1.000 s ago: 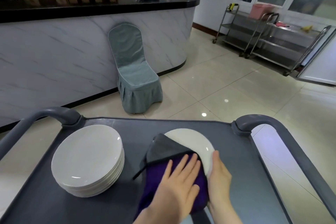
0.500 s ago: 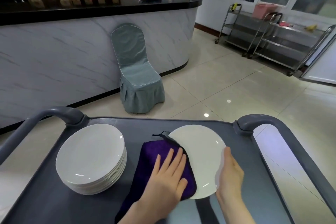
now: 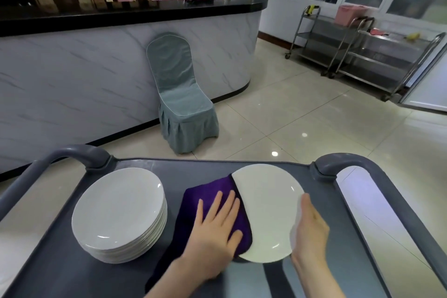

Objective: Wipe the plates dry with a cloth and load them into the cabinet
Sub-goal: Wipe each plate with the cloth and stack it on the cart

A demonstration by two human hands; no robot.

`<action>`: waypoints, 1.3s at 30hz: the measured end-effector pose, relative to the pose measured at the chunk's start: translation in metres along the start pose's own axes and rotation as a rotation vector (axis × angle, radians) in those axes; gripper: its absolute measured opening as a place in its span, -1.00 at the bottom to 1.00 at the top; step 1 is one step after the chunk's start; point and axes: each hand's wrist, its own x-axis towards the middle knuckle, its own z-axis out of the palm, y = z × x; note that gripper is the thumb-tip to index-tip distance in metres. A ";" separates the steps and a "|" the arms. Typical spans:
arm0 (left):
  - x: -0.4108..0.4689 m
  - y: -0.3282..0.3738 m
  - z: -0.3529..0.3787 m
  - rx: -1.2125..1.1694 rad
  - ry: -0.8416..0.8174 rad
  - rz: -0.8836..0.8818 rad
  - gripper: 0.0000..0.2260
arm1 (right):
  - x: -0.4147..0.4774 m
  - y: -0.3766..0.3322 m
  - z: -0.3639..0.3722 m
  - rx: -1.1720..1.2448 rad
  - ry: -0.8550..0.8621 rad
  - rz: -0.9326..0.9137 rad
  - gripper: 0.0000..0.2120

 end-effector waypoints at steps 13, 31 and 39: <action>0.058 0.006 -0.054 -0.081 0.159 0.228 -0.56 | -0.027 0.019 0.013 -0.154 -0.361 -0.069 -0.71; 0.053 -0.024 -0.076 -0.762 0.050 0.011 -0.80 | -0.018 -0.037 0.008 -0.497 -0.651 -0.261 -0.76; 0.031 -0.024 -0.045 -1.179 0.286 -0.479 -0.79 | -0.006 -0.035 0.000 -0.216 -0.337 -0.152 -0.80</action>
